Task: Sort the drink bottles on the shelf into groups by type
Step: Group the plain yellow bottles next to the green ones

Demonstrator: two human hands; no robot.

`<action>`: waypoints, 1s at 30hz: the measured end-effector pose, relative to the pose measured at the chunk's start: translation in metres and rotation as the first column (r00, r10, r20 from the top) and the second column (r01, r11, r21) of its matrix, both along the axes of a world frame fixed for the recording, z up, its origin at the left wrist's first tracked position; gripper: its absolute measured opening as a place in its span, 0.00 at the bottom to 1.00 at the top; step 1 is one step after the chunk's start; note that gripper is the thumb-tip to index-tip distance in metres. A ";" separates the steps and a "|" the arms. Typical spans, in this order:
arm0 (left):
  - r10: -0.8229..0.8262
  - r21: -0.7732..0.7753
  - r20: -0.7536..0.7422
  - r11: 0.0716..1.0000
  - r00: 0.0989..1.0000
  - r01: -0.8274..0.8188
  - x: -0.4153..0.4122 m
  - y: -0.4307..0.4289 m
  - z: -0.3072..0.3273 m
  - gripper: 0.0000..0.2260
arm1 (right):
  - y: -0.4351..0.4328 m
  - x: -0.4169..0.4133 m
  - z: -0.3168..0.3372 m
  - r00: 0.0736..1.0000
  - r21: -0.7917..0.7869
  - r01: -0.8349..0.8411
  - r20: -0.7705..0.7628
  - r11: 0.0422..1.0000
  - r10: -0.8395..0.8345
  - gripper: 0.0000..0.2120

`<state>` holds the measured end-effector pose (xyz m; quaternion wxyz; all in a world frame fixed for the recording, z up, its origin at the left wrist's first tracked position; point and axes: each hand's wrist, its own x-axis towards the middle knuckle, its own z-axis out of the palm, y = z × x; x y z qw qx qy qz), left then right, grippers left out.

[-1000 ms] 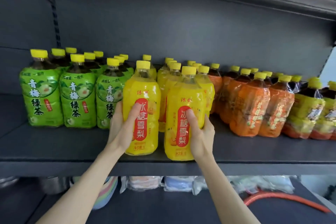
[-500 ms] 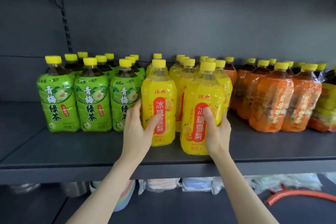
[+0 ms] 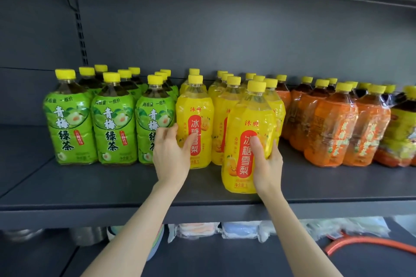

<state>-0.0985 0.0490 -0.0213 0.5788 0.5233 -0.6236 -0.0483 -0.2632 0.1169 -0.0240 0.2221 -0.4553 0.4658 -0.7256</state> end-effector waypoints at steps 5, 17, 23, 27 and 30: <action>0.060 0.044 0.036 0.997 0.998 -0.062 -0.002 0.000 0.008 0.25 | -0.001 -0.001 -0.002 1.000 -0.005 -0.011 -0.001 1.000 0.011 0.29; 0.010 -0.012 0.155 1.000 0.988 -0.008 0.009 0.004 0.022 0.16 | 0.004 0.006 0.002 1.000 0.010 -0.010 -0.008 1.000 0.010 0.25; -0.485 -0.067 -0.170 0.874 0.858 0.481 0.018 0.022 0.038 0.13 | 0.006 0.034 0.002 0.996 0.095 -0.047 -0.065 0.994 0.053 0.32; -0.591 -0.084 -0.163 0.806 0.790 0.586 0.028 0.027 0.048 0.19 | -0.005 0.062 0.002 0.987 0.085 -0.044 -0.148 0.995 0.057 0.34; -0.564 -0.053 -0.060 0.826 0.824 0.562 0.038 0.022 0.049 0.25 | -0.013 0.076 0.002 0.964 0.116 -0.026 -0.260 0.993 0.056 0.36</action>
